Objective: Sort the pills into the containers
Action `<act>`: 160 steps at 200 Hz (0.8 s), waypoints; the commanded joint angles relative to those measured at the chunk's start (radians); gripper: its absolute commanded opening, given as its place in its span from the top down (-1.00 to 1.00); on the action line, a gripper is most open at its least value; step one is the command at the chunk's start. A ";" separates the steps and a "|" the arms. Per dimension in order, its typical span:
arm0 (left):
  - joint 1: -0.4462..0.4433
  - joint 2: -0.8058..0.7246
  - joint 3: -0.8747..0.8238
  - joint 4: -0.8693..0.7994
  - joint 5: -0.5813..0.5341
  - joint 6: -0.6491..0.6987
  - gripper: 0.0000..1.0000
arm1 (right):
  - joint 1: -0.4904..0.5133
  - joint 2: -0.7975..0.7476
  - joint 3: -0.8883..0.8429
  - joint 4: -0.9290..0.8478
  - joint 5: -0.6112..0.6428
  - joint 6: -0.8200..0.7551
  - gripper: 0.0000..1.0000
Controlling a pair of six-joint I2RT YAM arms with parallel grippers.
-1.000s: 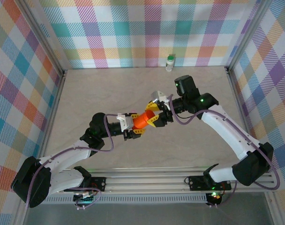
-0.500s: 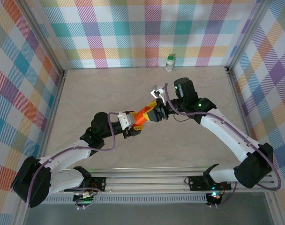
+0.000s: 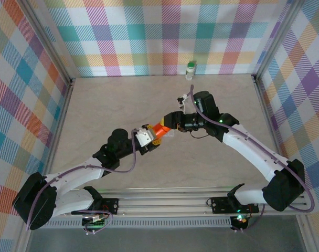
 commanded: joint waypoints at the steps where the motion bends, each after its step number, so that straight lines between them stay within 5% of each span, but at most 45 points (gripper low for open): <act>1: -0.067 0.020 0.029 0.083 -0.076 0.147 1.00 | 0.005 0.004 -0.042 0.009 0.088 0.180 0.72; 20: -0.104 0.060 0.028 0.084 -0.149 0.217 1.00 | 0.004 -0.017 -0.046 0.038 0.110 0.229 0.70; 48: -0.111 0.070 0.005 0.127 -0.119 0.212 1.00 | 0.003 -0.052 -0.035 0.039 0.151 0.246 0.27; 66: -0.083 0.045 -0.016 0.171 -0.035 0.155 1.00 | -0.010 -0.066 0.001 -0.013 0.157 0.190 -0.18; 98: 0.016 -0.007 -0.031 0.188 0.155 0.025 1.00 | -0.114 -0.094 0.040 -0.041 0.058 0.021 -0.43; 124: 0.080 -0.029 -0.013 0.140 0.291 -0.036 1.00 | -0.167 -0.113 0.087 -0.019 -0.083 -0.267 -0.47; 160: 0.099 -0.042 -0.009 0.156 0.383 -0.088 1.00 | -0.167 -0.142 0.120 -0.128 -0.328 -0.940 -0.44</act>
